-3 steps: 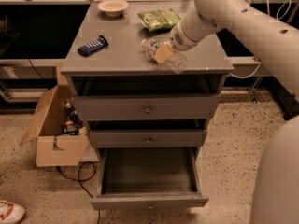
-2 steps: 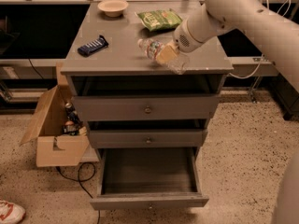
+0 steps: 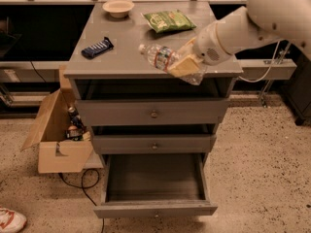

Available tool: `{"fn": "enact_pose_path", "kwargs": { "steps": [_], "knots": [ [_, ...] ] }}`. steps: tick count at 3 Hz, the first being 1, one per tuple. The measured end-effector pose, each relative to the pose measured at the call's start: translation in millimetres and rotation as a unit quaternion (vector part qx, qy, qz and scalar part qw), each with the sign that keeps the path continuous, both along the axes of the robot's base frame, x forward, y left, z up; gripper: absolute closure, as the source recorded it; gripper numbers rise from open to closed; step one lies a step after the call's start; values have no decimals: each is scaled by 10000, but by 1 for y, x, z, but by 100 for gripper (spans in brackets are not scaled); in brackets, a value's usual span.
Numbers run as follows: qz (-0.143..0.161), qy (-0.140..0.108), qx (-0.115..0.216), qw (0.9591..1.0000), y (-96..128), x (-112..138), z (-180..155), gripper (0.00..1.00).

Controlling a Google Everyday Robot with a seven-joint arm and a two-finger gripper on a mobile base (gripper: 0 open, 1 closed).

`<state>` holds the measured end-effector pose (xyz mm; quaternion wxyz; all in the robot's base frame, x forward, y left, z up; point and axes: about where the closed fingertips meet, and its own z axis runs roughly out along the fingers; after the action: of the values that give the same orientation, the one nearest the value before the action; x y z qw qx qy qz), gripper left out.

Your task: Place water bottle into bottom drawer

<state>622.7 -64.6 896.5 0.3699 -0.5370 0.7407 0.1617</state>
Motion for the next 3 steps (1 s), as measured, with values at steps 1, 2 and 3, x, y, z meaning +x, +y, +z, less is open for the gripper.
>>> {"fn": "enact_pose_path", "kwargs": {
  "steps": [1, 2, 3],
  "knots": [
    [624, -319, 58, 9975, -3, -48, -18, 100],
    [623, -318, 58, 9975, -3, -48, -18, 100],
    [947, 31, 180, 9953, 3, -62, -64, 100]
  ]
}}
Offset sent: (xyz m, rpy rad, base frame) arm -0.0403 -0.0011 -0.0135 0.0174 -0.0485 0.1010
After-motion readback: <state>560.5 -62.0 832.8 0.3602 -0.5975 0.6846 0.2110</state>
